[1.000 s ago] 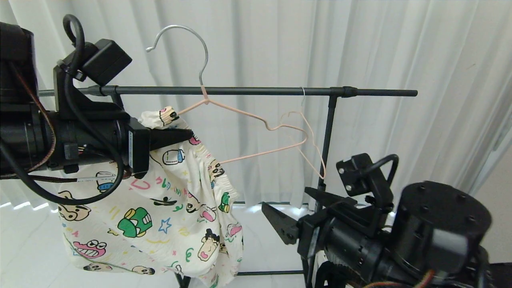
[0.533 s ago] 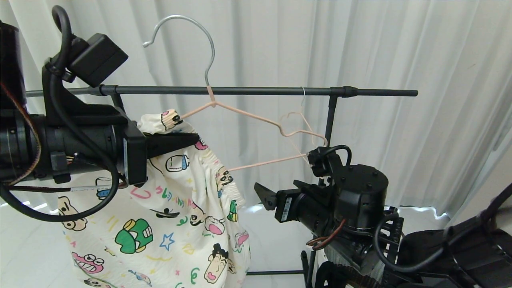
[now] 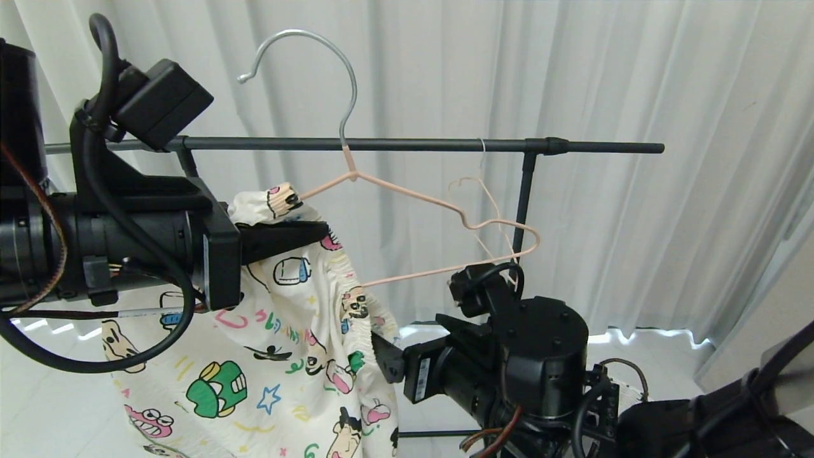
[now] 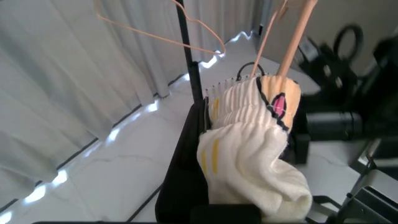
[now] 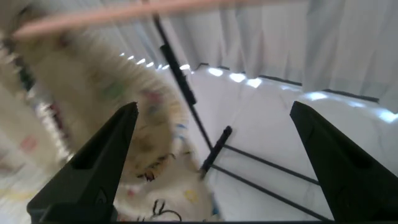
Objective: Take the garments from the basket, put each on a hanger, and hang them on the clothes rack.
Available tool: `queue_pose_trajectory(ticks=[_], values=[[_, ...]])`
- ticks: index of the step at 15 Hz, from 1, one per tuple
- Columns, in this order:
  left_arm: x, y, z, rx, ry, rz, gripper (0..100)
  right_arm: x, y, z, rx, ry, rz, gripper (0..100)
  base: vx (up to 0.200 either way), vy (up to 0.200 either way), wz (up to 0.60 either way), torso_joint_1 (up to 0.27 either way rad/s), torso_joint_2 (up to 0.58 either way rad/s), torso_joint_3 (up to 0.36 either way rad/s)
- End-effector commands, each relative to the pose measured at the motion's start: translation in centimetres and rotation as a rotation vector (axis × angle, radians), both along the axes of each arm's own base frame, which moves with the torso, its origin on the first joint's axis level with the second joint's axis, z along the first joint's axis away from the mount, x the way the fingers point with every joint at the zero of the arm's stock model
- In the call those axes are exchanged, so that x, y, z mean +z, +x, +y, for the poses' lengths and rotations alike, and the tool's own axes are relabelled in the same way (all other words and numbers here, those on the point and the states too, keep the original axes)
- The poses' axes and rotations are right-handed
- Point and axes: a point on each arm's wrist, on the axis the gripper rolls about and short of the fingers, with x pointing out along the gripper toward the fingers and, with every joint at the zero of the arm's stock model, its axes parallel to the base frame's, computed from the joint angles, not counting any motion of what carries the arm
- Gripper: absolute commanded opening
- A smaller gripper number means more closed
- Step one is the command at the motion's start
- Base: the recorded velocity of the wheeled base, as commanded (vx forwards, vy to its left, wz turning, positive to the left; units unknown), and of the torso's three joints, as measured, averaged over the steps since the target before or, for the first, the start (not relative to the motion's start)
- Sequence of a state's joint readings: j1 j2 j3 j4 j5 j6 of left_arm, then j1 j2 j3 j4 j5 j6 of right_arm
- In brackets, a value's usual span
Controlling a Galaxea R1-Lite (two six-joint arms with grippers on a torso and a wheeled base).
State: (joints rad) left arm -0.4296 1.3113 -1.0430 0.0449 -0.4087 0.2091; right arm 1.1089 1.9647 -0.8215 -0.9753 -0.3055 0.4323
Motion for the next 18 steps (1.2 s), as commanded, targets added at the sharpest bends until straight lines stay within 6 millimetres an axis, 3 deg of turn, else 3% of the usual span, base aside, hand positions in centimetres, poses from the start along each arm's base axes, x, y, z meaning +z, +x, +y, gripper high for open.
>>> queue_pose_trajectory(ticks=[1,7,10,14,18], values=[[0.0,0.3,0.0,0.007,-0.003,-0.007,0,-1.0,-1.2,0.0,0.014,-0.055,-0.003,100,0.0,0.0,0.0,0.0,0.0,0.0],[-0.3,0.3,0.3,0.022,-0.007,-0.017,0,-3.0,-0.6,-2.2,-0.103,-0.209,-0.04,100,0.0,0.0,0.0,0.0,0.0,0.0],[-0.9,0.4,0.9,0.05,0.007,-0.011,0,-2.9,2.0,-3.8,-0.238,-0.239,-0.056,100,0.0,0.0,0.0,0.0,0.0,0.0],[-3.2,0.6,2.1,0.094,0.071,-0.124,0,-1.9,6.8,-7.9,-0.412,-0.292,-0.098,100,0.0,0.0,0.0,0.0,0.0,0.0],[-3.9,-0.3,2.4,0.091,0.078,-0.109,0,-1.3,8.4,-9.4,-0.472,-0.294,-0.111,100,0.0,0.0,0.0,0.0,0.0,0.0]])
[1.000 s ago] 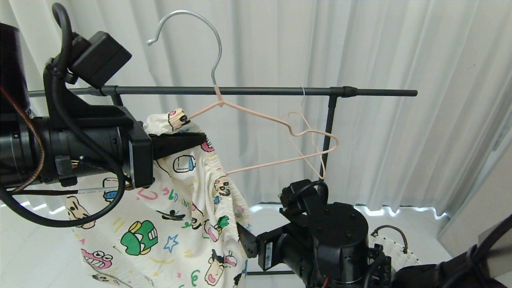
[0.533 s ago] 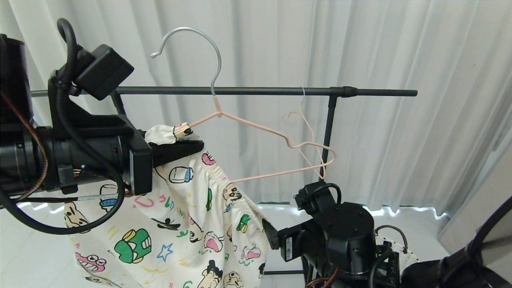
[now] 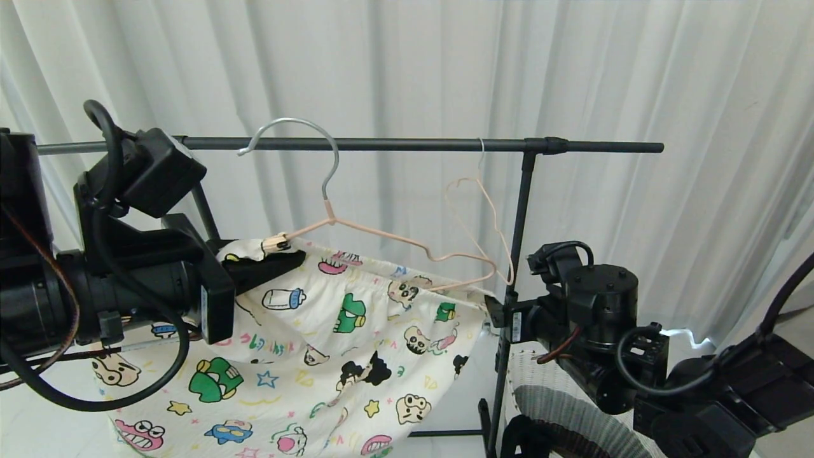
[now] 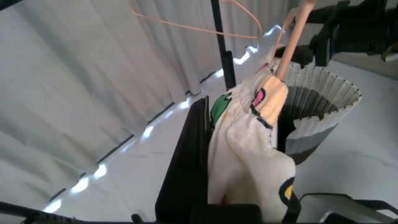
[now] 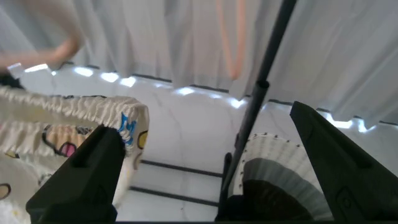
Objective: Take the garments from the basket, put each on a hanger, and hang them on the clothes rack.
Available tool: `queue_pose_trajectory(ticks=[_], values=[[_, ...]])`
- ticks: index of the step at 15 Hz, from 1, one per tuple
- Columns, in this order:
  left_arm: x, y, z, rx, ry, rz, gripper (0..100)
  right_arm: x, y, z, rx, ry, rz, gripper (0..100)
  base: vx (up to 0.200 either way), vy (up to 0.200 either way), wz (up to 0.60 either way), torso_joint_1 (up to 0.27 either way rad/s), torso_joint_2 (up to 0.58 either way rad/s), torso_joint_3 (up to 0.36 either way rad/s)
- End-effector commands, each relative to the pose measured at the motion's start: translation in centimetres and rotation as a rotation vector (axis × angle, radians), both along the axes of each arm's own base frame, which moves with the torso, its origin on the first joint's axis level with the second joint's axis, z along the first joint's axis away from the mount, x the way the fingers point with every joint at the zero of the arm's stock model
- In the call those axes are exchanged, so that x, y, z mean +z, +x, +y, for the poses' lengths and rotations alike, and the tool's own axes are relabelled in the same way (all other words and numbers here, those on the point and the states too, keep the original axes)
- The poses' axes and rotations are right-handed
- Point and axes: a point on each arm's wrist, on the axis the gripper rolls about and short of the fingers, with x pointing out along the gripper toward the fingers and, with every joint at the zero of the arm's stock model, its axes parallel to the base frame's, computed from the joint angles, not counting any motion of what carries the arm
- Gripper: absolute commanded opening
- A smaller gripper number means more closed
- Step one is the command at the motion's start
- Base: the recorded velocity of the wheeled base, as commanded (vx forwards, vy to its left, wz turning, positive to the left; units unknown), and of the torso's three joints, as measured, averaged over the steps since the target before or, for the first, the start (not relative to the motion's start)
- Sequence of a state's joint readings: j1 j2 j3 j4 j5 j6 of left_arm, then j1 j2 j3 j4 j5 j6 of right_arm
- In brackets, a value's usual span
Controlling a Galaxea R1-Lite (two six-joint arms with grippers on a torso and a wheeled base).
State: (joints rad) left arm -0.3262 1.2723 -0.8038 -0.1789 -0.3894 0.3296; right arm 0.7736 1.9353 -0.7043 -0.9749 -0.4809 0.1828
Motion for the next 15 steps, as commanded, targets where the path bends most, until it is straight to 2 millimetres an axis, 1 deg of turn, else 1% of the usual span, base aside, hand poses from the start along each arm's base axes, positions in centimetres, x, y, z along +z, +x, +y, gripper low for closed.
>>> queue_pose_trajectory(ticks=[1,4,7,9,11,12,14,15], values=[[0.0,-0.3,0.1,-0.001,-0.001,-0.003,0,0.6,0.5,-0.4,-0.02,0.014,-0.016,100,0.0,0.0,0.0,0.0,0.0,0.0],[-0.4,-0.2,0.0,-0.014,0.027,-0.005,0,1.1,0.9,-0.5,-0.03,0.028,-0.032,100,0.0,0.0,0.0,0.0,0.0,0.0],[-2.7,0.3,0.1,-0.036,0.135,0.008,0,1.4,0.8,-0.6,-0.029,0.031,-0.041,100,0.0,0.0,0.0,0.0,0.0,0.0],[-3.4,1.0,-0.2,-0.039,0.162,0.03,0,2.0,0.7,-0.7,-0.025,0.029,-0.058,100,0.0,0.0,0.0,0.0,0.0,0.0],[-4.7,3.4,-0.9,0.078,0.234,0.087,0,4.1,0.0,-1.1,0.013,0.024,-0.075,100,0.0,0.0,0.0,0.0,0.0,0.0],[-5.0,4.1,-1.1,0.109,0.246,0.1,0,5.0,-0.3,-1.2,0.036,0.031,-0.079,100,0.0,0.0,0.0,0.0,0.0,0.0],[-5.0,5.5,-1.9,0.138,0.205,0.12,0,7.0,-1.5,-1.4,0.095,0.029,-0.102,100,0.0,0.0,0.0,0.0,0.0,0.0],[-4.4,5.7,-2.7,0.136,0.138,0.107,0,8.0,-2.9,-1.4,0.132,0.012,-0.116,100,0.0,0.0,0.0,0.0,0.0,0.0]])
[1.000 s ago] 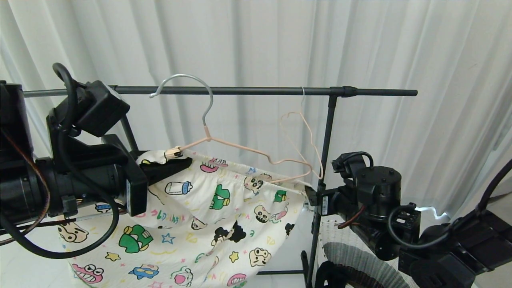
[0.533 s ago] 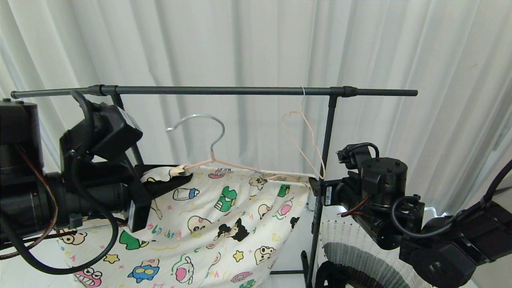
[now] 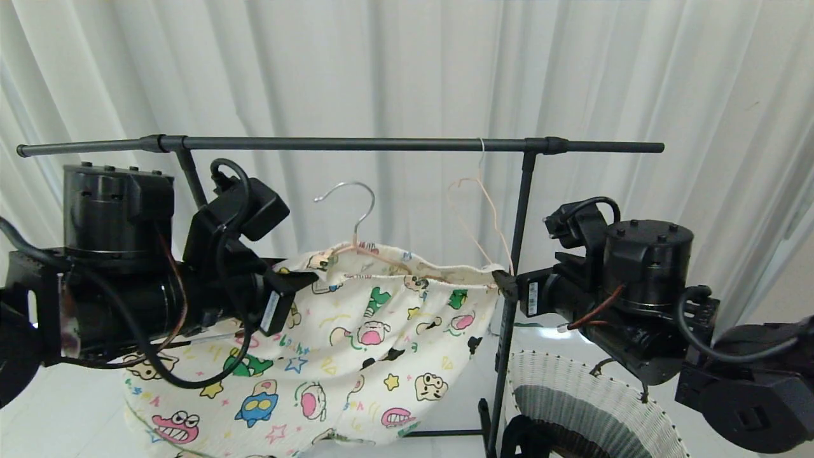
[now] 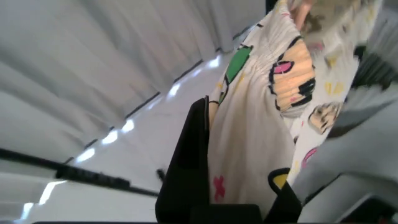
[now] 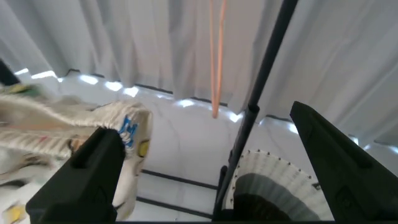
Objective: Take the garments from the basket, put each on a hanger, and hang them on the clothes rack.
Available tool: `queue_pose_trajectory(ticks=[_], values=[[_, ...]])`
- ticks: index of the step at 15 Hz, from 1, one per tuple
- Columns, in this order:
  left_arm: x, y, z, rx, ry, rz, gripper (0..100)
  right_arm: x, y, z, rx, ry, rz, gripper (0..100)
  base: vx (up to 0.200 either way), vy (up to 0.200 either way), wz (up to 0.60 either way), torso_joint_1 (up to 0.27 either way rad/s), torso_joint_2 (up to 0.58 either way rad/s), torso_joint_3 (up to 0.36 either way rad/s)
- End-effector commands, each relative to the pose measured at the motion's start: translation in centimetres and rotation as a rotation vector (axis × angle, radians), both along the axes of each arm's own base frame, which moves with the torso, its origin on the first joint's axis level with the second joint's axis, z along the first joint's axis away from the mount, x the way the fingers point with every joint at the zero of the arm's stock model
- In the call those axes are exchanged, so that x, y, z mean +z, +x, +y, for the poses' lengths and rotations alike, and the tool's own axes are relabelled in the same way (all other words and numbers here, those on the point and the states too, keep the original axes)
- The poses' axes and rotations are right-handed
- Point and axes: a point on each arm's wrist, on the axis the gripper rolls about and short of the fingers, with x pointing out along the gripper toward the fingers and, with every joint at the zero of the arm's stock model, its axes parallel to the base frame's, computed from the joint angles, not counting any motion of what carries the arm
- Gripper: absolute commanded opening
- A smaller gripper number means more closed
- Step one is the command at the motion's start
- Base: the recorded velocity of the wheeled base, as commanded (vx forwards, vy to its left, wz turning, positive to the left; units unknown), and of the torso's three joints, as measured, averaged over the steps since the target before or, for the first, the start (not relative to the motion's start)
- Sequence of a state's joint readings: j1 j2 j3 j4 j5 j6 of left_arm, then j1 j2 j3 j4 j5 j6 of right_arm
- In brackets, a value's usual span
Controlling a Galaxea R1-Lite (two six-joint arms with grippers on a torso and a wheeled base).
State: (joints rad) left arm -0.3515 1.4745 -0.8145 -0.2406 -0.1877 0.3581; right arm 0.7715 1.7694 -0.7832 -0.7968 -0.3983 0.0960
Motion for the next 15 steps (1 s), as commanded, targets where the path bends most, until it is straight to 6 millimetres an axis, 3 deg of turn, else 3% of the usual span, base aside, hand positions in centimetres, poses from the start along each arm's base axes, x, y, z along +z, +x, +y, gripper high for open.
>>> queue_pose_trajectory(ticks=[1,4,11,15], values=[[-0.3,0.8,-1.6,-0.029,-0.046,0.015,0,3.0,-2.8,-0.2,0.077,0.025,-0.046,100,0.0,0.0,0.0,0.0,0.0,0.0],[0.3,0.2,-3.3,-0.085,-0.118,-0.014,0,4.1,-4.8,-0.8,0.258,-0.026,-0.022,100,0.0,0.0,0.0,0.0,0.0,0.0],[-0.4,-2.4,-4.8,-0.294,-0.108,-0.001,0,5.0,-4.5,-1.3,0.593,-0.244,0.009,100,0.0,0.0,0.0,0.0,0.0,0.0],[-0.3,-4.7,-4.4,-0.353,-0.12,-0.009,0,3.8,-4.7,-0.9,0.735,-0.324,0.092,100,0.0,0.0,0.0,0.0,0.0,0.0]])
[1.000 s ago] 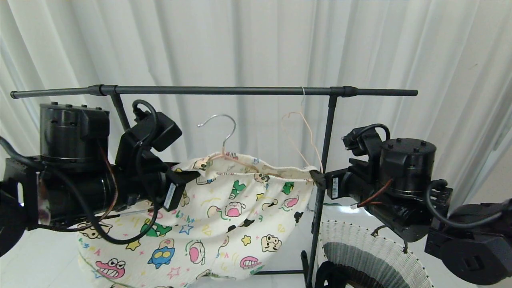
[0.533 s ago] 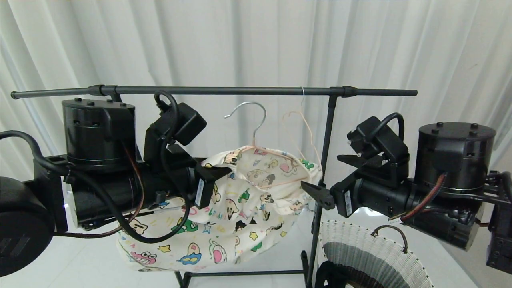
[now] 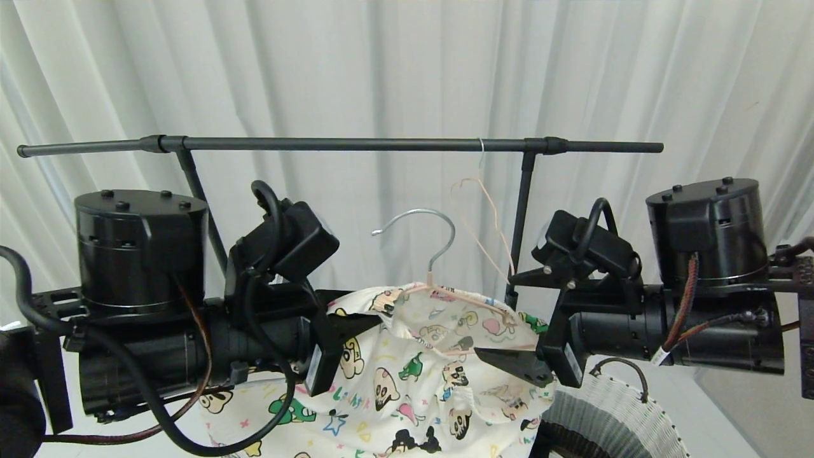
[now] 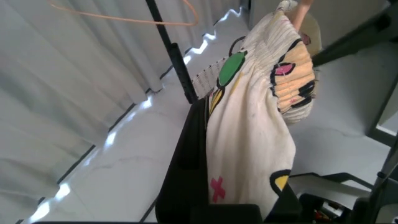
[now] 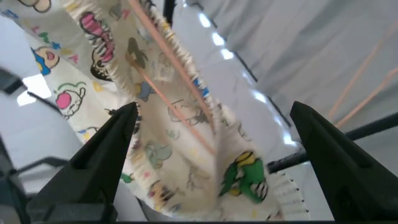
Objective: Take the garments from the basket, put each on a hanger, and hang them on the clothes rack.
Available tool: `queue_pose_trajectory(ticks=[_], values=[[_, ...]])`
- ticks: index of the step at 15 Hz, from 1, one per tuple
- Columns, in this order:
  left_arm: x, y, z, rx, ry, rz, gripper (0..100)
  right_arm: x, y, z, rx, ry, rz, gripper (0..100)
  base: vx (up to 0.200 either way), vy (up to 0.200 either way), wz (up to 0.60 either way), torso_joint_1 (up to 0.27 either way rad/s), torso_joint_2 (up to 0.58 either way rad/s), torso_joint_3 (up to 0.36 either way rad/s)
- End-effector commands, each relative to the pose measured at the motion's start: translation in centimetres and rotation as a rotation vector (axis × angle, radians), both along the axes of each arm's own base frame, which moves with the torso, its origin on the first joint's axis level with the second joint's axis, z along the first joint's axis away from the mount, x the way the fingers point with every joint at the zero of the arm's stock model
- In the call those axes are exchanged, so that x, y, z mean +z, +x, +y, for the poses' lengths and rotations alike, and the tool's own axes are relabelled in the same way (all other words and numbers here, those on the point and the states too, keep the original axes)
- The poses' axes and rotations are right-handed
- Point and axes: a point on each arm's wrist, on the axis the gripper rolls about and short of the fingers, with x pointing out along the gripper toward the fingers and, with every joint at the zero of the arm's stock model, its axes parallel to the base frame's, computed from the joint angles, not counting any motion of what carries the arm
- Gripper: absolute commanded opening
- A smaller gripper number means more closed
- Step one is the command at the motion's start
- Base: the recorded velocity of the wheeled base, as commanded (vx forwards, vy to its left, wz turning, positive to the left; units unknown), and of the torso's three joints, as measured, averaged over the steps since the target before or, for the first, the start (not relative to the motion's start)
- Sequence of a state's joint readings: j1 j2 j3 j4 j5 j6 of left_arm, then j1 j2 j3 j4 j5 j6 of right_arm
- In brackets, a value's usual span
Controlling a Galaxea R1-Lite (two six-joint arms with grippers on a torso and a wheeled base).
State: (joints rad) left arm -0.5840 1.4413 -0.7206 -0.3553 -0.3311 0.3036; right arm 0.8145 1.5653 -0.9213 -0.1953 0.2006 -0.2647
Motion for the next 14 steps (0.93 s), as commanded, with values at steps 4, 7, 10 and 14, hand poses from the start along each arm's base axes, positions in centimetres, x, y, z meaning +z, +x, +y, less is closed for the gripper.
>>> queue_pose_trajectory(ticks=[4,7,10,14], values=[[0.6,-1.5,0.2,-0.031,-0.019,-0.024,0,-0.5,0.2,2.5,0.075,-0.022,0.01,100,0.0,0.0,0.0,0.0,0.0,0.0],[0.6,-2.1,-0.4,-0.066,-0.02,-0.025,0,-0.9,1.3,3.6,0.096,-0.051,-0.027,100,0.0,0.0,0.0,0.0,0.0,0.0],[0.7,-2.1,-0.4,-0.066,-0.022,-0.029,0,-1.1,1.4,3.5,0.094,-0.056,-0.025,100,0.0,0.0,0.0,0.0,0.0,0.0],[0.7,-2.1,-0.3,-0.065,-0.021,-0.028,0,-0.8,1.6,3.3,0.083,-0.054,-0.041,0,0.0,0.0,0.0,0.0,0.0,0.0]])
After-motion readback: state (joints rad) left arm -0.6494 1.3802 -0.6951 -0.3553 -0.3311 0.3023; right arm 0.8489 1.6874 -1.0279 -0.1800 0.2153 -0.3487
